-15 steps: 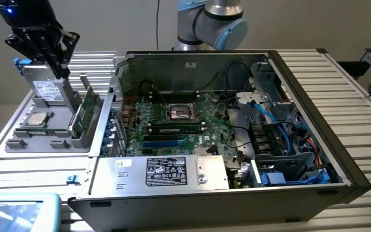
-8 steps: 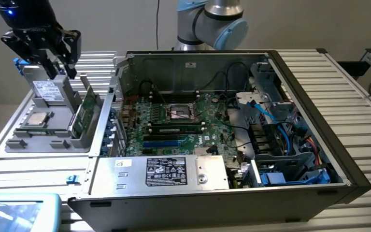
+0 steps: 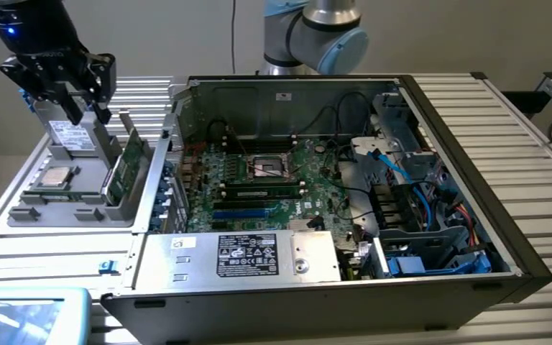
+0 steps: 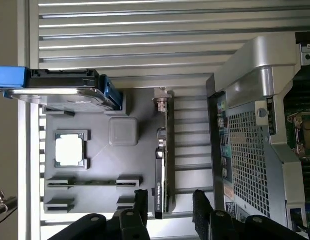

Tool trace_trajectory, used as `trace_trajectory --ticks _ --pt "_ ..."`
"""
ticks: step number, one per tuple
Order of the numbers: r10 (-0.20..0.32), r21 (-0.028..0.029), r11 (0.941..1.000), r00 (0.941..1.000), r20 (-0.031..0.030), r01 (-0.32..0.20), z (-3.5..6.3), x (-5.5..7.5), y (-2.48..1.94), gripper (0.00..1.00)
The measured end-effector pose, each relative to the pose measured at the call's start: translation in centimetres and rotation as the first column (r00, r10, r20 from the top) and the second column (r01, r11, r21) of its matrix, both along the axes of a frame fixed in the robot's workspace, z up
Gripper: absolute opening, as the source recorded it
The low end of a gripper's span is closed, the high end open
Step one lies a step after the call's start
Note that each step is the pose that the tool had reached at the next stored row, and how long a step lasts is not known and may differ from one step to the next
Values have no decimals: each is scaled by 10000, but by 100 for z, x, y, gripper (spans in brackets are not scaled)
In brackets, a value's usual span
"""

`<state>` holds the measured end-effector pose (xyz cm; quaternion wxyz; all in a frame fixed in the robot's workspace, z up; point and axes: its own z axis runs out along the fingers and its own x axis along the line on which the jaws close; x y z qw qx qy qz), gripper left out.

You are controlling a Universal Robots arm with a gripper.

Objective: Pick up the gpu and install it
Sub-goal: 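Pick up the gpu and move the gpu toward the slot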

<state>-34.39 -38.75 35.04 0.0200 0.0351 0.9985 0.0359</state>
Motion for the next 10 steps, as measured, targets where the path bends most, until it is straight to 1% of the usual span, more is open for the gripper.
trace_trajectory --ticks 5,7,9,10 --pt "-13 23 10000 10000 8 13 -91 -15 -1 50" --pt "-46 56 10000 10000 8 46 -127 -15 0 50" --pt "-65 154 9999 10000 7 65 -148 -15 -1 50" --pt "-77 220 9997 10000 5 77 -156 -16 -1 50"
